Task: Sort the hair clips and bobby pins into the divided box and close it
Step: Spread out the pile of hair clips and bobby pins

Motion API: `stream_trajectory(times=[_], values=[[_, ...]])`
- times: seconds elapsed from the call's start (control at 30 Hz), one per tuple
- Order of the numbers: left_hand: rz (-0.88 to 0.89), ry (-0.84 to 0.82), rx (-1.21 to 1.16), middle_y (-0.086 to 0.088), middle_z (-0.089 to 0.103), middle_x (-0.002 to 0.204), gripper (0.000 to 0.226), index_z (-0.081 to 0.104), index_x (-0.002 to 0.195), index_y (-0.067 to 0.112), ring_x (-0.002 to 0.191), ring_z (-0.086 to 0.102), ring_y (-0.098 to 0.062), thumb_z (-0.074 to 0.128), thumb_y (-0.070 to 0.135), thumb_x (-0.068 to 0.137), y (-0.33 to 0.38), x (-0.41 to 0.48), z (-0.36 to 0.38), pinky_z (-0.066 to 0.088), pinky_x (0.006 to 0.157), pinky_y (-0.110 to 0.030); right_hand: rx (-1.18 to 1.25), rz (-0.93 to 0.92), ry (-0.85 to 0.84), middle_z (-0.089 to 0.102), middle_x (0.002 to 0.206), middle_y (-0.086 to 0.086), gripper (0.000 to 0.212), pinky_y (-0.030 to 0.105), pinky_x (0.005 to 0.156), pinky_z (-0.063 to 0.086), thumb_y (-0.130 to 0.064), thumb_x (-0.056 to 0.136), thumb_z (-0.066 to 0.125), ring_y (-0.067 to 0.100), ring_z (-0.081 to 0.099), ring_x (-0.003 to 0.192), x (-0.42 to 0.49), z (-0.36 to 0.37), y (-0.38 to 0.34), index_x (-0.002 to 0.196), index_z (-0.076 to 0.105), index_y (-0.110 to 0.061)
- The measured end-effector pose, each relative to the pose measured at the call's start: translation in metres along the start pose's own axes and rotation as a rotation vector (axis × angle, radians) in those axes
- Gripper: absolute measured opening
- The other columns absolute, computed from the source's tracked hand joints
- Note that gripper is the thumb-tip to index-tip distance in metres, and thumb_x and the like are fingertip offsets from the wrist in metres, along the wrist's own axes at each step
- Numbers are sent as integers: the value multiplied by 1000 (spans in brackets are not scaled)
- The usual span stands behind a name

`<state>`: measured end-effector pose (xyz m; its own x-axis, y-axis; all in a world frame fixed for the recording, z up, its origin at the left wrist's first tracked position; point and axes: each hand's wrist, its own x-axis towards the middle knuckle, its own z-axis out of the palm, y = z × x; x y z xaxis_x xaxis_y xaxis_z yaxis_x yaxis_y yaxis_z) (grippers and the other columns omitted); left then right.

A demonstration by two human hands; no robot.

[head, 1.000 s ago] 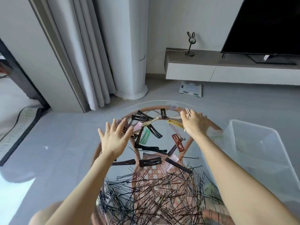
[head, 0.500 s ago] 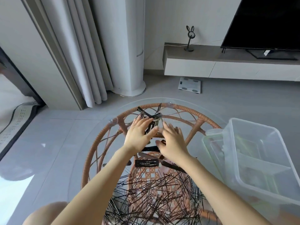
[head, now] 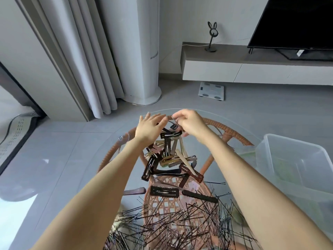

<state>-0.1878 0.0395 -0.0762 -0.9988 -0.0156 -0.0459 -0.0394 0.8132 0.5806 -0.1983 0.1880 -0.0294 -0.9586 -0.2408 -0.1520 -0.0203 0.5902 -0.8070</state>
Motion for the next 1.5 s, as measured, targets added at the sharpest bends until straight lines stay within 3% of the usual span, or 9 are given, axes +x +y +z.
stream_trajectory(times=[0.17, 0.33, 0.47, 0.57, 0.7, 1.0, 1.13, 1.33, 1.5], values=[[-8, -3, -219, -4, 35, 149, 44, 50, 131, 19, 145, 13, -21, 26, 37, 99, 4, -14, 2, 12, 115, -33, -75, 66, -374, 49, 133, 14, 39, 34, 60, 59, 0, 93, 36, 32, 61, 103, -5, -10, -8, 129, 49, -7], [-28, -59, -477, 4, 55, 127, 41, 64, 116, 22, 113, 50, -10, 31, 40, 97, -4, -41, 0, 48, 80, -8, -231, -30, 72, 63, 122, 10, 29, 38, 86, 52, -15, 92, 40, 28, 61, 105, 24, -13, 6, 109, 63, -11], [-12, -84, -584, -1, 59, 127, 41, 65, 115, 18, 110, 56, -12, 36, 40, 96, -4, -59, 4, 55, 88, -34, -301, -94, -30, 60, 123, 16, 35, 42, 98, 42, -23, 96, 38, 31, 53, 117, 12, 13, 19, 113, 60, -2], [-3, -54, -629, -2, 64, 120, 39, 66, 112, 17, 108, 59, -15, 36, 36, 97, 0, -70, 4, 57, 80, -25, -287, -152, -22, 62, 125, 3, 34, 31, 94, 44, -27, 97, 37, 20, 56, 114, -18, 22, 25, 120, 59, -15], [64, -35, -647, 2, 64, 111, 36, 67, 108, 11, 104, 57, -8, 37, 26, 98, 10, -92, 1, 47, 65, -2, -313, -206, -78, 69, 108, 6, 32, 44, 88, 50, -32, 96, 38, 22, 62, 98, -54, 20, 30, 107, 64, -16], [-115, 324, -477, 3, 66, 115, 38, 64, 106, 37, 110, 59, -17, 41, 57, 83, -20, -175, -24, 46, 99, -42, -145, -209, 183, 67, 114, 4, 33, 35, 88, 52, -26, 97, 38, 18, 63, 100, -171, -24, 36, 122, 56, -16], [-130, 350, -144, 1, 54, 135, 58, 59, 120, 27, 127, 46, -19, 29, 59, 83, -34, -239, -17, 34, 108, -46, -215, -172, 230, 59, 121, -8, 33, 13, 93, 35, -28, 95, 41, 5, 53, 112, -240, -24, 75, 121, 57, -16], [-107, 179, 63, -2, 18, 155, 71, 29, 140, 37, 146, 4, -20, 14, 69, 79, -35, -284, 16, -2, 119, -43, -583, -215, 190, 41, 144, 9, 65, 38, 113, 23, -51, 87, 25, 23, 31, 137, -284, -6, 127, 135, 42, -11], [-126, 147, 162, -6, 3, 157, 76, 8, 145, 36, 145, -7, -21, 4, 71, 78, 1, -294, 45, -7, 118, -41, -622, -172, 78, -3, 154, 1, 80, 30, 113, -14, -67, 79, -9, 14, -12, 140, -287, 30, 123, 145, 0, -23]])
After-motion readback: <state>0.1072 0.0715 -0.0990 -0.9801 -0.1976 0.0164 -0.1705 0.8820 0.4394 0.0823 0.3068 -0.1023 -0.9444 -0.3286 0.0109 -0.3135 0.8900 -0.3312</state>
